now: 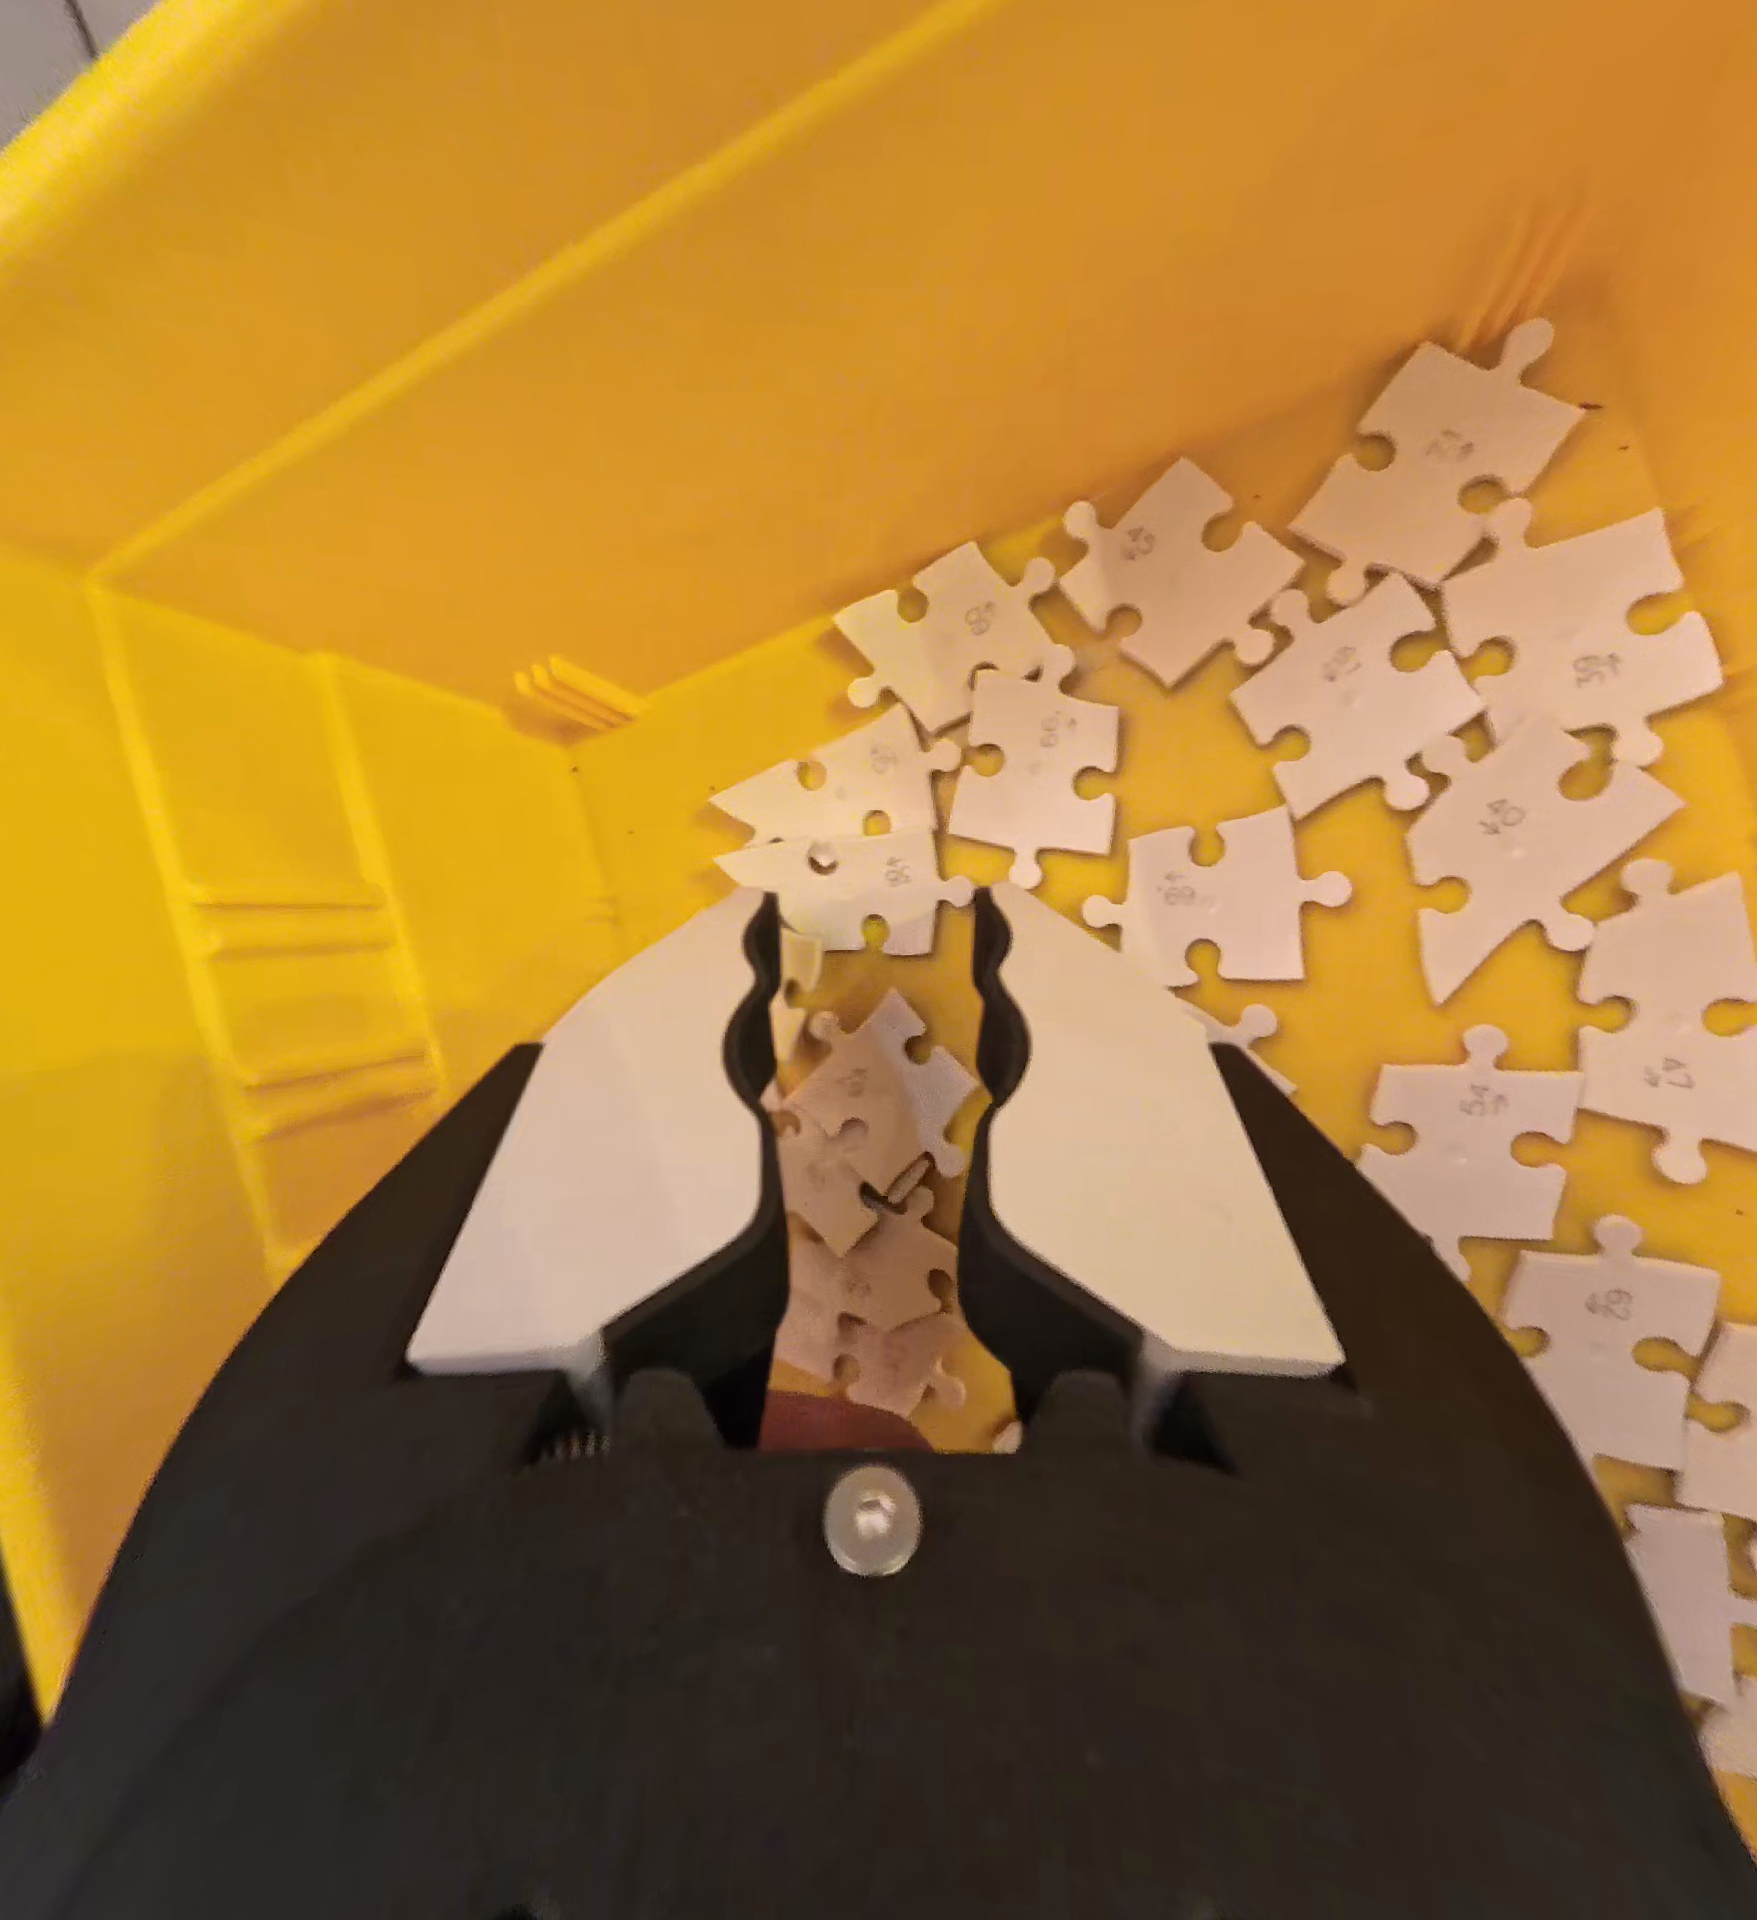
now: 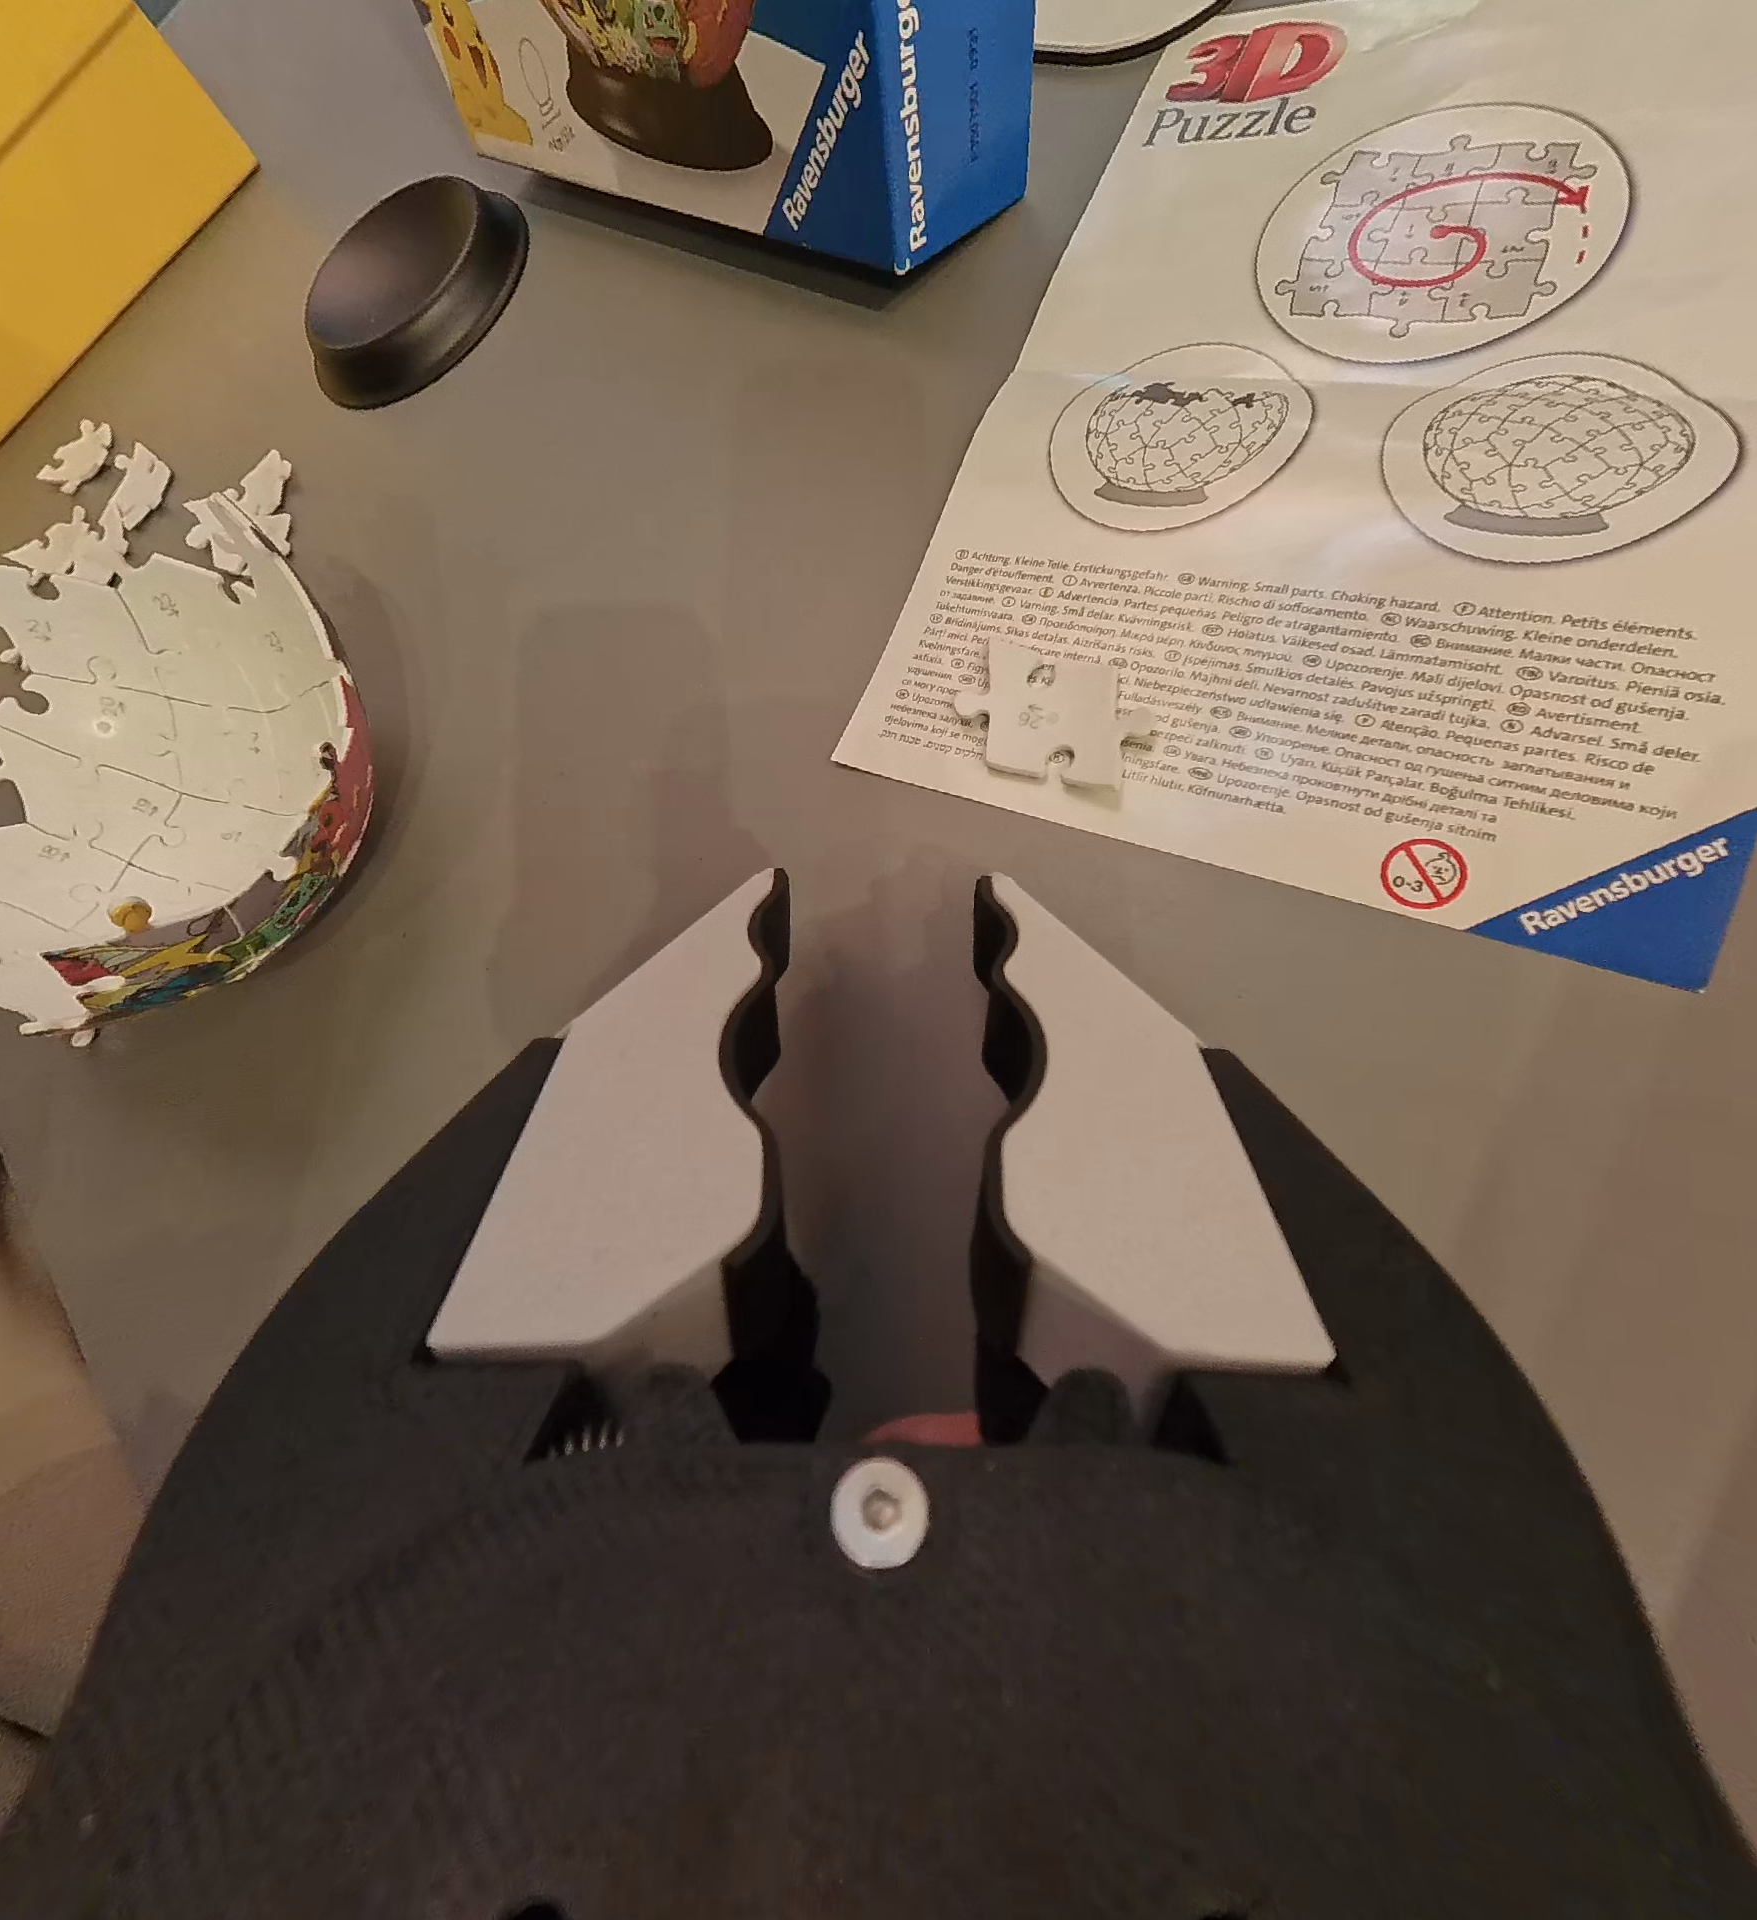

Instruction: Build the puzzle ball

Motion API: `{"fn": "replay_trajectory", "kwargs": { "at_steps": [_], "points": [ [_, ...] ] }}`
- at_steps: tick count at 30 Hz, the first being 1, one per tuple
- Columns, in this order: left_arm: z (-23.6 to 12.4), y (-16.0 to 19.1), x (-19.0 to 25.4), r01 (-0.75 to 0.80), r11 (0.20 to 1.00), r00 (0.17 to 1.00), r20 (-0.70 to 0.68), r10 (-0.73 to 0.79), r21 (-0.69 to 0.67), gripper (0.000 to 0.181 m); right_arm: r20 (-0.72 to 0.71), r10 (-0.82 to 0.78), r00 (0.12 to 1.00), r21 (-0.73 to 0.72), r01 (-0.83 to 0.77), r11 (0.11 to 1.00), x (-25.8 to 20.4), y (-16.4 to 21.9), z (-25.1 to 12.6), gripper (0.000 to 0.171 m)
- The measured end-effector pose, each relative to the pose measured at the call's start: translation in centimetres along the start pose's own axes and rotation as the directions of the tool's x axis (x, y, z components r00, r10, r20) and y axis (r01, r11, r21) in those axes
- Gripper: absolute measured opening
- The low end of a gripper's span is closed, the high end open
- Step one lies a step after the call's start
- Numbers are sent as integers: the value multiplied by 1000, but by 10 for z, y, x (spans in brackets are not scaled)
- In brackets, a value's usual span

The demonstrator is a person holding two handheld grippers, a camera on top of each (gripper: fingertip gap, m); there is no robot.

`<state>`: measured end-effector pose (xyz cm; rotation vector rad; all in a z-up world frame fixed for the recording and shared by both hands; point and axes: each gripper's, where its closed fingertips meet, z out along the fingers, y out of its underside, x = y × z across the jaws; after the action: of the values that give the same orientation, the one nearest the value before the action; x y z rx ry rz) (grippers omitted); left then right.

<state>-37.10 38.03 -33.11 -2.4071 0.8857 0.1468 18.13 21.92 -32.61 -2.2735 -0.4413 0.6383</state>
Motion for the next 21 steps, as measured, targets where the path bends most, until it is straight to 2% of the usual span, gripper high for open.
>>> {"fn": "replay_trajectory", "kwargs": {
  "at_steps": [5,7,9,10,18,21],
  "points": [
    [4,-2,-5,118,993,992,-35,-117,7,56,1,-1,1000,-1,1,1000,0,0,0,34],
    [9,-4,-3,195,981,976,-101,-192,18,56,1,-2,1000,-1,2,1000,0,0,0,34],
    [12,-7,0,293,956,944,-166,-284,32,49,2,-2,1000,-1,2,1000,0,0,0,34],
    [13,-5,-4,295,955,946,-149,-287,36,42,2,-3,1000,-1,3,1000,-1,0,0,34],
    [9,-4,-1,287,957,950,-135,-280,31,40,9,-2,1000,6,2,1000,-1,0,-1,35],
    [-5,-11,0,276,958,955,-134,-264,80,41,10,-2,1000,6,2,1000,-1,-1,-1,35]
  ]
}}
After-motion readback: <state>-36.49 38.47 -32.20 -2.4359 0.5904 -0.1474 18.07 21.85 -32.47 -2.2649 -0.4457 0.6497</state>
